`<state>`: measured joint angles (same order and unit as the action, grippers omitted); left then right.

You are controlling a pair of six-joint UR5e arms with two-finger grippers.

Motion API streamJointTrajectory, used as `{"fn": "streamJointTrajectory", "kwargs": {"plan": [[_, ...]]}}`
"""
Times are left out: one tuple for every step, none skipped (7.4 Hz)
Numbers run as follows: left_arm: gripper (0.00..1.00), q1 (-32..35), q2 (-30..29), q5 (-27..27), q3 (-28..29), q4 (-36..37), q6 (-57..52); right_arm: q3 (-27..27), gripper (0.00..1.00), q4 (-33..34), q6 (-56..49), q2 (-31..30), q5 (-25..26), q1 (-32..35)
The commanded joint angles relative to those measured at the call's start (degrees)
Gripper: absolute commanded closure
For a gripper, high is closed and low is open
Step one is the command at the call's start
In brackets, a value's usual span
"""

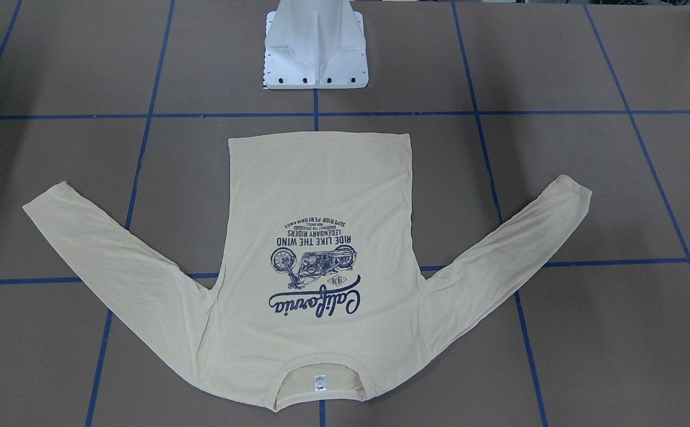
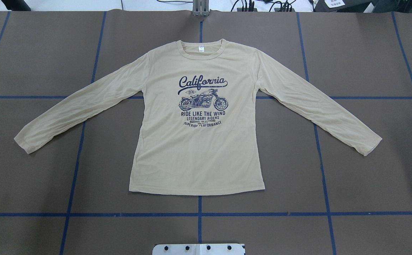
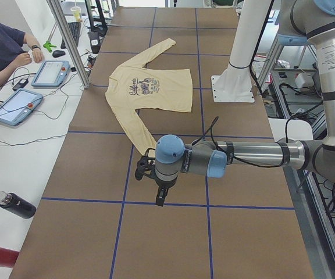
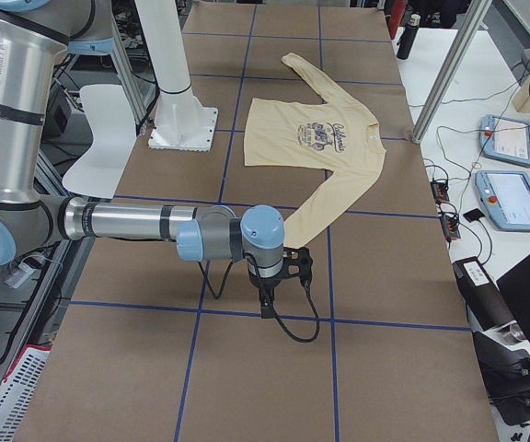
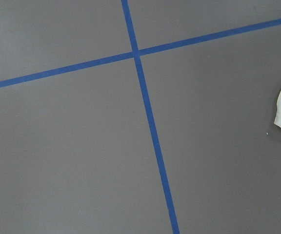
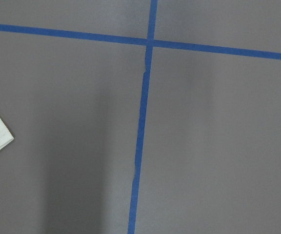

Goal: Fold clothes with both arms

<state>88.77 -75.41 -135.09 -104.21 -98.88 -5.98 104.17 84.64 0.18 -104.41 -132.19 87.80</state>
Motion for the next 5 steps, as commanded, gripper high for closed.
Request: {"fn": "streamJointTrajectory", "kwargs": {"plan": [[0.0,0.0,-0.3,-0.1,-0.1,0.0,0.0,0.1,0.0,0.0,0.0,0.0,0.0,0.0],[0.0,0.0,-0.5,-0.4,-0.2,-0.5,-0.2,0.1,0.0,0.0,0.0,0.0,0.0,-0.1],[0.0,0.0,-0.4,-0.4,-0.2,-3.0,0.0,0.0,0.0,0.0,0.0,0.0,0.0,0.0],[0.0,0.0,-0.4,-0.4,-0.5,-5.7,-0.4,0.1,0.0,0.0,0.0,0.0,0.0,0.0],[0.0,0.0,-0.3,0.1,-0.2,-9.2,-0.4,0.1,0.0,0.0,0.0,0.1,0.0,0.0]]}}
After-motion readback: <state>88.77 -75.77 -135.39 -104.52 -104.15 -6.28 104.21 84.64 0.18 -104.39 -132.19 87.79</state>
